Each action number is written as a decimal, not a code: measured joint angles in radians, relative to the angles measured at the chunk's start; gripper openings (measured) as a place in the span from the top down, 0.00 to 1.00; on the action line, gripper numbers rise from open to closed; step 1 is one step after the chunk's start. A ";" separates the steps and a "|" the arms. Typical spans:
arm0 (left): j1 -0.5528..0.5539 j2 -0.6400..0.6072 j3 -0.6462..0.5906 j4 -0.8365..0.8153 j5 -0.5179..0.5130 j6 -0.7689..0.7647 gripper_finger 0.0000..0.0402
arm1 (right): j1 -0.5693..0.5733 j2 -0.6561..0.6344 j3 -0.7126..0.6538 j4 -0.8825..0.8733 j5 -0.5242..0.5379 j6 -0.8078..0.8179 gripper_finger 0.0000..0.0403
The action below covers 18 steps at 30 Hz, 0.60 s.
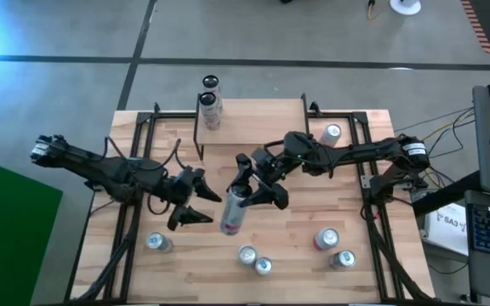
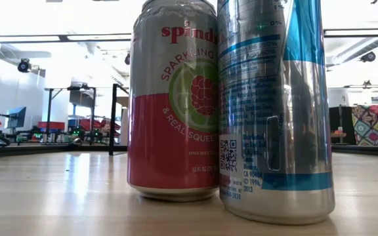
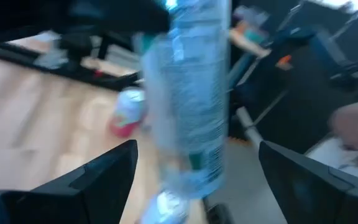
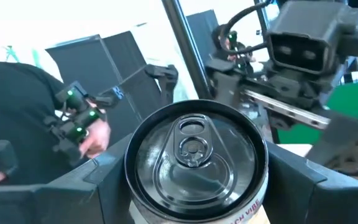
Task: Place canned beverage on shelf
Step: Put the white-pink soda can on the shelf aligned with the other white-pink soda cans
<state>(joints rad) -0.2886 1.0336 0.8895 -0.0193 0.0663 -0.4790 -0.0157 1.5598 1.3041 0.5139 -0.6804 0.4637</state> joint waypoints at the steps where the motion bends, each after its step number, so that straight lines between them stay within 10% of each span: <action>1: 0.010 0.008 -0.016 0.060 0.036 -0.013 0.20 | 0.000 0.001 0.000 -0.003 -0.005 0.006 0.35; 7: 0.067 0.073 -0.093 0.347 0.233 -0.108 0.20 | 0.001 0.001 0.000 0.018 -0.027 0.022 0.35; 18: 0.093 0.259 -0.015 0.381 0.241 -0.068 0.20 | 0.000 0.007 0.042 0.038 -0.040 0.051 0.35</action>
<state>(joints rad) -0.1961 1.2930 0.8745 0.3621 0.3071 -0.5468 -0.0158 1.5667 1.3458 0.5521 -0.7208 0.5147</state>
